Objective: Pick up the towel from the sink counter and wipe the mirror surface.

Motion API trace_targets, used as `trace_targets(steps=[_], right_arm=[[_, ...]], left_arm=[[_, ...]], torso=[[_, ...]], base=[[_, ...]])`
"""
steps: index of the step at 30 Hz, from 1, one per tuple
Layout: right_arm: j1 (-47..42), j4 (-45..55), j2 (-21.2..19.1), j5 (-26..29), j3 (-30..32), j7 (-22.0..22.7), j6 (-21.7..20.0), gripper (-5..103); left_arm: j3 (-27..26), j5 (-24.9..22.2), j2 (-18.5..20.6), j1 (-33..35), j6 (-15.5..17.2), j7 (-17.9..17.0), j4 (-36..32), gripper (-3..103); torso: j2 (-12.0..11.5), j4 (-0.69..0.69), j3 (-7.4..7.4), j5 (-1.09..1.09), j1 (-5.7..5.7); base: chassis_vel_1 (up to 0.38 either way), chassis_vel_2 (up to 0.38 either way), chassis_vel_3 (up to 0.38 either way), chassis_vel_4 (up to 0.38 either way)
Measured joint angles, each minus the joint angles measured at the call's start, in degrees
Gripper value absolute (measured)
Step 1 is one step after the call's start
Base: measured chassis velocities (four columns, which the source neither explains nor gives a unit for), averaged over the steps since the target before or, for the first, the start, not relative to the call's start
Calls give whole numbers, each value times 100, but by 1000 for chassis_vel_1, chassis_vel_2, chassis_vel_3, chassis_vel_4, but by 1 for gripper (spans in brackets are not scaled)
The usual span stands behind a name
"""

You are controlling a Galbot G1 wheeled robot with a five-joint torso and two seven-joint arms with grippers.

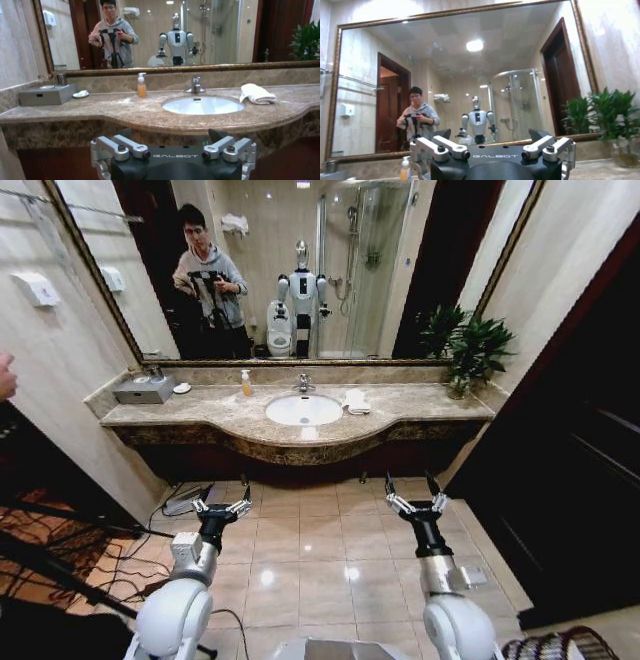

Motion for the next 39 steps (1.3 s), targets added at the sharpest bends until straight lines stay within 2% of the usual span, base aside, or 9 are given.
trace_targets(steps=[9,21,29,39], right_arm=[[-133,19,93,-211,-183,-60,-50,100],[-139,123,122,-209,-217,-44,-65,100],[157,-70,189,-181,-360,-164,-61,100],[185,-100,260,-174,-284,-168,-64,100]], left_arm=[[0,0,0,0,0,0,0,100],[0,0,0,0,0,0,0,100],[0,0,0,0,-1,0,0,100],[0,0,0,1,0,0,0,100]], torso=[[0,-2,0,0,0],[0,-2,0,0,0],[0,0,0,0,-1],[0,-2,0,0,-1]], base=[[0,0,0,0],[0,0,0,0],[0,0,0,0],[-102,97,109,-109]])
